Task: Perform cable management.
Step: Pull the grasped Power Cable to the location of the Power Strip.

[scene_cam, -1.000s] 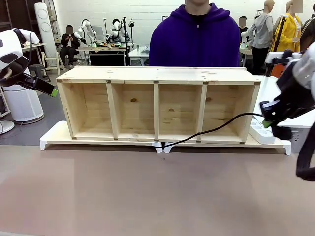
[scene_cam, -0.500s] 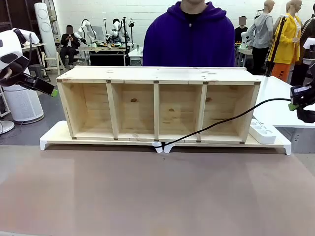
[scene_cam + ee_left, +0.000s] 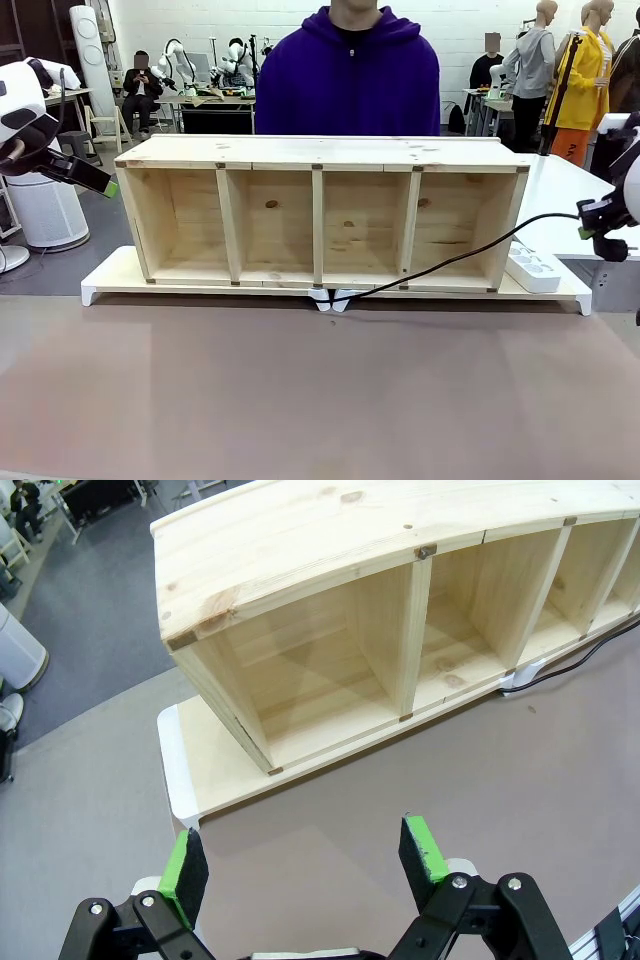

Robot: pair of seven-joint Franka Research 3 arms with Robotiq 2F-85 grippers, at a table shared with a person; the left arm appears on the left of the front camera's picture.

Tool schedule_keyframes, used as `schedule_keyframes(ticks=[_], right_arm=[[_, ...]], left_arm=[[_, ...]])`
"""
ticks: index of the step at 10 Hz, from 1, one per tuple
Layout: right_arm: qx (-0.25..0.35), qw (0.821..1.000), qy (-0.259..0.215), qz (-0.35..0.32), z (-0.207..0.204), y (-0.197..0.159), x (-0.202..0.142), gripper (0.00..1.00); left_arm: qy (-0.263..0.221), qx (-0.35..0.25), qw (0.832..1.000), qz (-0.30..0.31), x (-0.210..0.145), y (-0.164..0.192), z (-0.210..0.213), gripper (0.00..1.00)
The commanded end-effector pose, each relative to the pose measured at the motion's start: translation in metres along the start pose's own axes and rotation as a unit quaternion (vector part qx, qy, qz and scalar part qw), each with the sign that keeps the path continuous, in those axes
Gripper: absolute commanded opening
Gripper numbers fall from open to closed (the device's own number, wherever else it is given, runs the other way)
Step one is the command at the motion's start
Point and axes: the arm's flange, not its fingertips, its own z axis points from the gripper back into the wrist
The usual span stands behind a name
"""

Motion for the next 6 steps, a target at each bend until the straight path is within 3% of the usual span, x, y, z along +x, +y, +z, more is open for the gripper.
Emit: schedule_keyframes(ticks=[1,2,3,6], right_arm=[[0.010,1.000,-0.013,0.009,-0.019,0.006,-0.044,0.15],[0.013,1.000,-0.019,0.000,-0.022,0.008,-0.041,0.15],[0.002,1.000,0.004,0.002,-0.011,0.002,0.000,0.15],[0.002,1.000,0.004,0.002,-0.011,0.002,0.000,0.15]], left_arm=[[0.001,0.003,1.000,0.008,0.000,-0.001,0.000,1.00],[0.001,0.003,1.000,0.008,0.000,-0.001,0.000,1.00],[0.001,0.003,1.000,0.008,0.000,-0.001,0.000,1.00],[0.001,0.003,1.000,0.008,0.000,-0.001,0.000,1.00]])
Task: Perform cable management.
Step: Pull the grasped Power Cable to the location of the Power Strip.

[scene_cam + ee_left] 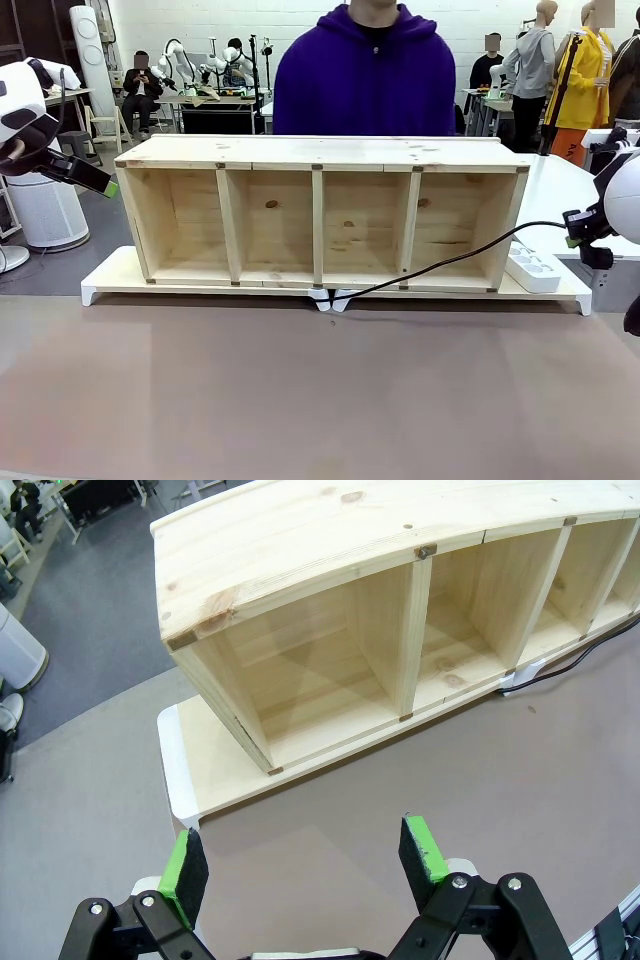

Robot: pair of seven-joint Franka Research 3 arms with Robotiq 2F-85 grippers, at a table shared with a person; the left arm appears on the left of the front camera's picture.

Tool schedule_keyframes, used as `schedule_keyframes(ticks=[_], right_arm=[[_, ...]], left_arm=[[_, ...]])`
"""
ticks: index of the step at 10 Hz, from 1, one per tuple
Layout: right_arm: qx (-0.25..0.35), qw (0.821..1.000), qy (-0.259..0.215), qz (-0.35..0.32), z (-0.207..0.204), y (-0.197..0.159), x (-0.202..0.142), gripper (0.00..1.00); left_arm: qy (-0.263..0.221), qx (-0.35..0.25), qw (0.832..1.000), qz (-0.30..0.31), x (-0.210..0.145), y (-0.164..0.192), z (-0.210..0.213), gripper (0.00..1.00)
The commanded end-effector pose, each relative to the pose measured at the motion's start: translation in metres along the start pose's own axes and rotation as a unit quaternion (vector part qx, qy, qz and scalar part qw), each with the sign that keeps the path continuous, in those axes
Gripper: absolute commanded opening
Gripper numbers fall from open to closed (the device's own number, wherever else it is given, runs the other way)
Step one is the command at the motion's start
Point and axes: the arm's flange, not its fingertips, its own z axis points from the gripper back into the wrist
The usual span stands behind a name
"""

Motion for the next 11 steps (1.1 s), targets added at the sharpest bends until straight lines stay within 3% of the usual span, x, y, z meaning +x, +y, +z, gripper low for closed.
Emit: schedule_keyframes(ticks=[1,3,5,7,11], right_arm=[[-0.002,1.000,0.001,-0.001,0.003,-0.002,-0.001,0.15],[0.000,1.000,0.000,0.000,0.001,0.000,0.000,0.15],[0.037,0.999,-0.004,0.018,-0.008,-0.026,0.016,0.15],[0.016,0.999,-0.025,0.037,0.007,-0.046,0.031,0.15],[0.009,0.992,-0.001,0.130,0.009,-0.056,0.067,0.15]], left_arm=[[0.001,0.004,1.000,0.008,0.000,-0.001,0.000,1.00],[0.001,0.004,1.000,0.008,0.000,-0.001,0.000,1.00],[0.001,0.004,1.000,0.008,0.000,-0.001,0.000,1.00],[0.001,0.004,1.000,0.008,0.000,-0.001,0.000,1.00],[0.001,0.004,1.000,0.008,0.000,-0.001,0.000,1.00]])
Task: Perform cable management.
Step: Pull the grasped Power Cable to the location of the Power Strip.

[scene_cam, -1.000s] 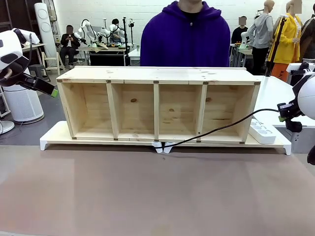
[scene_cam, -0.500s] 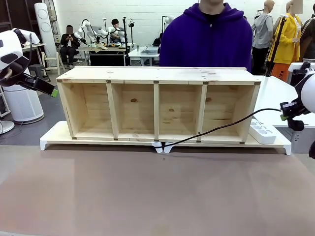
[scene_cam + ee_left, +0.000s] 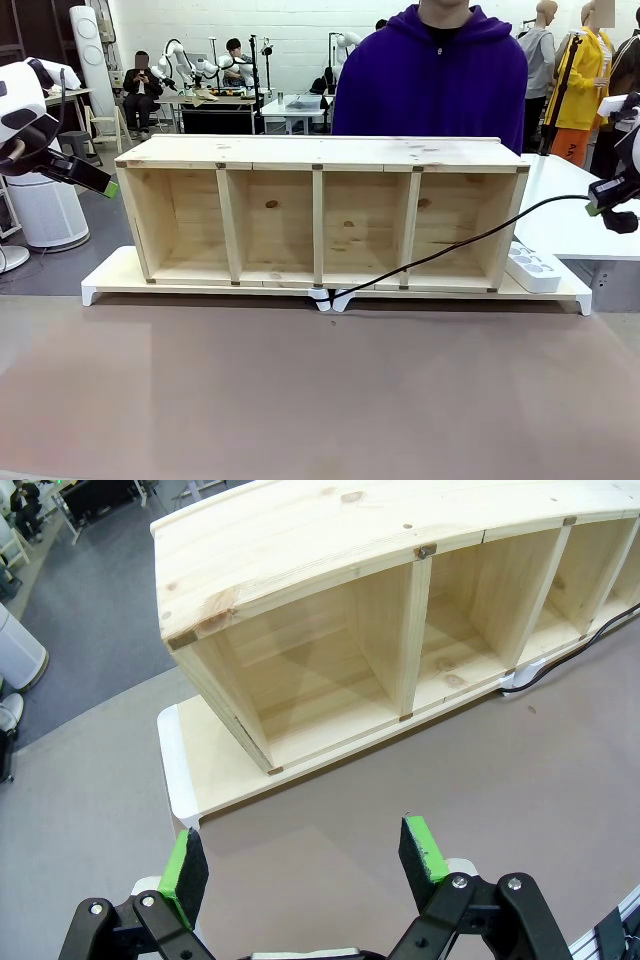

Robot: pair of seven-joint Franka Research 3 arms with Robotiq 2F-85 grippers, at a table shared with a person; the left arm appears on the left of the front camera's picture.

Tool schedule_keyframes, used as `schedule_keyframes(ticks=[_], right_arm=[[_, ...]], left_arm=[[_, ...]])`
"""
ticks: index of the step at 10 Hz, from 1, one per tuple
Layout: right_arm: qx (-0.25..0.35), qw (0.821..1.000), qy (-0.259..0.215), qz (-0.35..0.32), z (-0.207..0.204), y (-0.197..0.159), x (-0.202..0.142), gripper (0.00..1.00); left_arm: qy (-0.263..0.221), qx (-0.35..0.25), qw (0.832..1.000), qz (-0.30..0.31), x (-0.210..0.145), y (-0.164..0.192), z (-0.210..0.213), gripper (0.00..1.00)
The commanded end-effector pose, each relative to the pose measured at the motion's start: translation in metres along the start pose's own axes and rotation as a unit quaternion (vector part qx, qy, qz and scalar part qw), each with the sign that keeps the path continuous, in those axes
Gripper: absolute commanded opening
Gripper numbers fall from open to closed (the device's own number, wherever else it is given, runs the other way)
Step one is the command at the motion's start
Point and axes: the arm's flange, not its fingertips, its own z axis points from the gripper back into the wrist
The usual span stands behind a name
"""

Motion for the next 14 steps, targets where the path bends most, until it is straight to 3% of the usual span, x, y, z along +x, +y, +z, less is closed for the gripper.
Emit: schedule_keyframes(ticks=[1,8,14], right_arm=[[-0.007,0.999,0.022,0.025,-0.011,-0.022,0.022,0.15],[-0.013,0.999,0.031,0.001,-0.047,-0.042,0.069,0.15],[-0.003,1.000,0.025,-0.006,-0.055,-0.043,0.080,0.15]], left_arm=[[0.001,0.003,1.000,0.008,0.000,-0.001,0.000,1.00],[0.001,0.003,1.000,0.008,0.000,-0.001,0.000,1.00],[0.001,0.003,1.000,0.008,0.000,-0.001,0.000,1.00]])
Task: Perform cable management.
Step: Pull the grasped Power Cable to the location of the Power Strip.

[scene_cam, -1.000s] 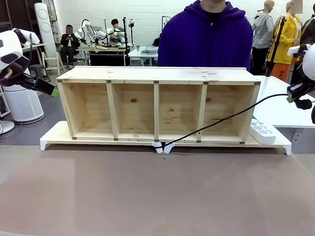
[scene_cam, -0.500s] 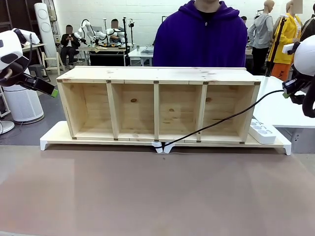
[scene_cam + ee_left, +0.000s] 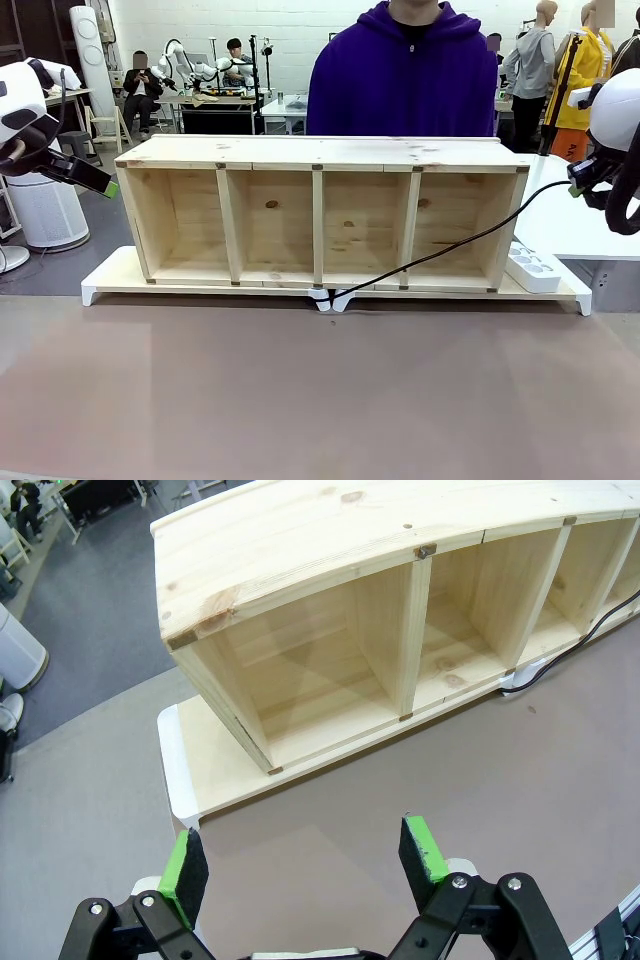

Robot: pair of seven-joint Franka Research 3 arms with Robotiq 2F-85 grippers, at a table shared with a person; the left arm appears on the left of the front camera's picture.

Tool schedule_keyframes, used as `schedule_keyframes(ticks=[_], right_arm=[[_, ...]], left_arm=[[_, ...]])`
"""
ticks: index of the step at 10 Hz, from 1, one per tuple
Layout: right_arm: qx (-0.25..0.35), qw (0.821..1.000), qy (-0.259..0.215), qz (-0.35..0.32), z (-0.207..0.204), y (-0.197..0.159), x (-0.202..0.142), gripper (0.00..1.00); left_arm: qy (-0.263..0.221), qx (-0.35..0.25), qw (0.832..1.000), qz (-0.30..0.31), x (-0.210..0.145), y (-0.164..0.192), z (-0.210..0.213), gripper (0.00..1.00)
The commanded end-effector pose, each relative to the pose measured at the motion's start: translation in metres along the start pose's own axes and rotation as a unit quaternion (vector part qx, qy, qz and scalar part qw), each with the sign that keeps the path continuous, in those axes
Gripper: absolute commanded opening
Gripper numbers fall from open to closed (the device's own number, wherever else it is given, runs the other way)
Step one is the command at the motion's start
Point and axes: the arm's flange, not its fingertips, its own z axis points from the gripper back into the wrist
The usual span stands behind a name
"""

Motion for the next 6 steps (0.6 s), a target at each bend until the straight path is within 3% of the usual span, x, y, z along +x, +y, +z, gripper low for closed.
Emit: schedule_keyframes(ticks=[1,6], right_arm=[[0.006,1.000,-0.011,-0.015,-0.001,-0.011,0.013,0.15],[0.001,1.000,-0.001,-0.002,0.000,0.000,0.001,0.15]], left_arm=[[0.001,0.003,1.000,0.008,0.000,-0.001,0.000,1.00],[0.001,0.003,1.000,0.008,0.000,-0.001,0.000,1.00]])
